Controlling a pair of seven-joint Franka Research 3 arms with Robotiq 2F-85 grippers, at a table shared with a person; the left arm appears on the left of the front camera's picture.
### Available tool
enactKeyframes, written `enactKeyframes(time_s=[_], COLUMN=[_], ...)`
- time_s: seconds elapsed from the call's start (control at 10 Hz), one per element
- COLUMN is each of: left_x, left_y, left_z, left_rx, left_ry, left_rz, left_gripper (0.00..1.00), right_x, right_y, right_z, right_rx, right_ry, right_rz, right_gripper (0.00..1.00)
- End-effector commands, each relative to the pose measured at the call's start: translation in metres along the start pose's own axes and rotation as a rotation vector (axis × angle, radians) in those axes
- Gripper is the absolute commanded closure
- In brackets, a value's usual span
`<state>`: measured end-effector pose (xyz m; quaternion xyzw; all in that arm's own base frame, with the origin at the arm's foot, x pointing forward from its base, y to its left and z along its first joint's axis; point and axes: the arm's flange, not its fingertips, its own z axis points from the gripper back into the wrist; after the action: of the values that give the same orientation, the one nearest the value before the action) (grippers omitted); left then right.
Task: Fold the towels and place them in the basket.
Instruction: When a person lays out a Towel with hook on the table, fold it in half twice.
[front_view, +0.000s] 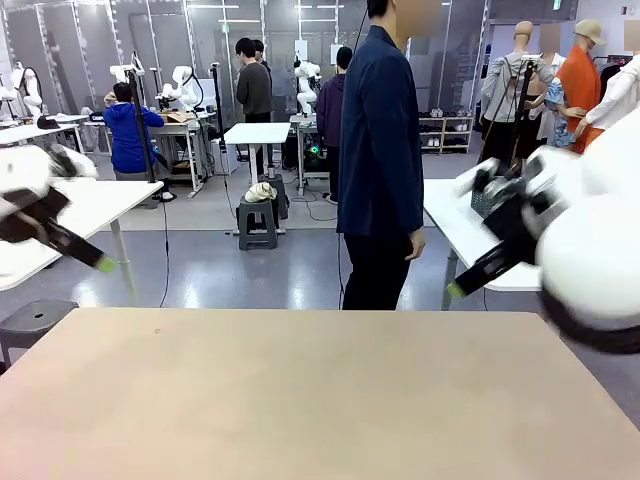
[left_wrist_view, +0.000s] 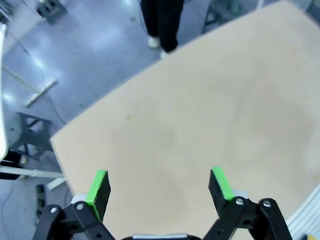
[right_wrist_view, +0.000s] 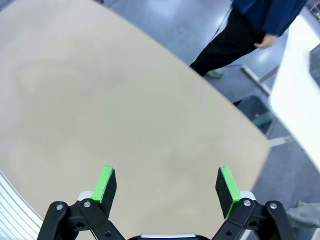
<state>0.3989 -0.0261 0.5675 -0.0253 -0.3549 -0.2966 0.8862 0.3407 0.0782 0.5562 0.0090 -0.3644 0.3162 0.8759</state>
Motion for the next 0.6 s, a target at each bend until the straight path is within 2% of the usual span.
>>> enactKeyframes(time_s=[0.0, 0.2, 0.3, 0.5], left_x=[0.01, 0.016, 0.016, 0.013], left_y=[0.021, 0.034, 0.039, 0.043], left_z=[0.067, 0.138, 0.159, 0.181], left_rx=[0.021, 0.059, 0.051, 0.017], left_ry=[-0.028, -0.089, -0.122, -0.148], left_rz=[-0.045, -0.063, -0.066, -0.067], left_gripper=[0.0, 0.0, 0.0, 0.0], right_x=[0.007, 0.013, 0.013, 0.01], right_y=[-0.013, -0.013, -0.012, -0.011], right_z=[0.077, 0.15, 0.172, 0.189], right_rx=[-0.033, -0.047, -0.065, -0.063], right_ry=[-0.033, -0.084, -0.096, -0.101], right_rz=[0.044, 0.043, 0.045, 0.056], right_gripper=[0.0, 0.0, 0.0, 0.0])
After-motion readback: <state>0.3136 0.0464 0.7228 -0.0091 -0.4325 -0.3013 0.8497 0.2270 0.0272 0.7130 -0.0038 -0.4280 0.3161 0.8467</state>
